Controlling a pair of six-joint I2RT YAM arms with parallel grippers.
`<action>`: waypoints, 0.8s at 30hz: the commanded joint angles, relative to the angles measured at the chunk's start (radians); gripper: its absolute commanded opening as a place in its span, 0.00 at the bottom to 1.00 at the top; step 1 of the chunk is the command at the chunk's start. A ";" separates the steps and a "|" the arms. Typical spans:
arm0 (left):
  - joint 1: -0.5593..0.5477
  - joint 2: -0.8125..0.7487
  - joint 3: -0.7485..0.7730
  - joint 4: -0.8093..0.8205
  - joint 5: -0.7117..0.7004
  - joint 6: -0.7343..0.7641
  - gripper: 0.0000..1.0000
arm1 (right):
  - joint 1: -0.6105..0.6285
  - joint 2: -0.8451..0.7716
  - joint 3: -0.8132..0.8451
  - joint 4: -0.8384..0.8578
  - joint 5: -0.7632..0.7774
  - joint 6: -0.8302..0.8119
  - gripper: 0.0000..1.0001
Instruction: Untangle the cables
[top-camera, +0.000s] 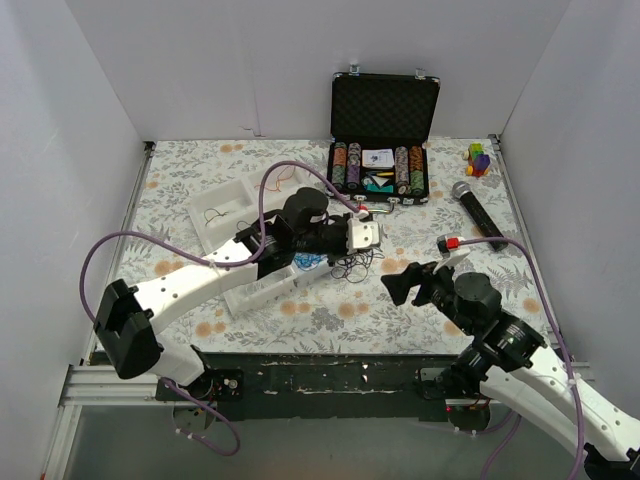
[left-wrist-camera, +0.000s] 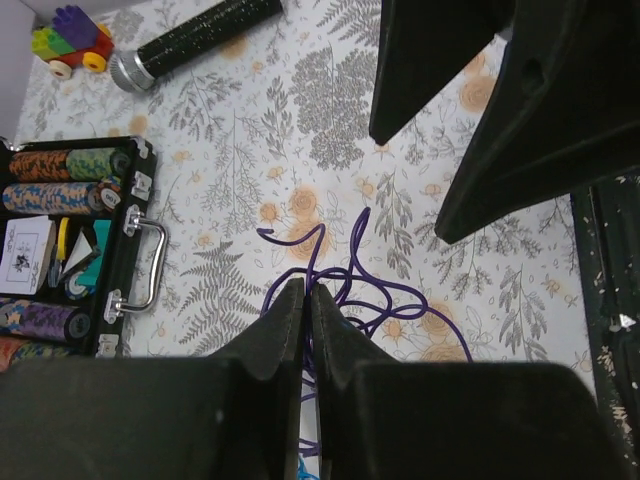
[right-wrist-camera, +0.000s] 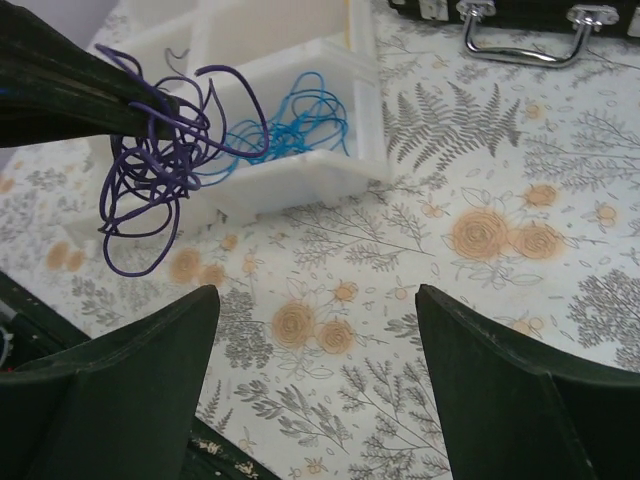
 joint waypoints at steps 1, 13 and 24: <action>-0.004 -0.051 0.012 -0.011 -0.005 -0.139 0.00 | 0.000 -0.063 -0.034 0.176 -0.147 -0.008 0.89; -0.004 -0.032 0.056 0.123 -0.053 -0.274 0.00 | 0.000 -0.013 -0.092 0.434 -0.282 0.061 0.88; -0.004 -0.064 0.119 0.089 -0.013 -0.360 0.00 | 0.000 0.196 -0.078 0.617 -0.201 0.070 0.53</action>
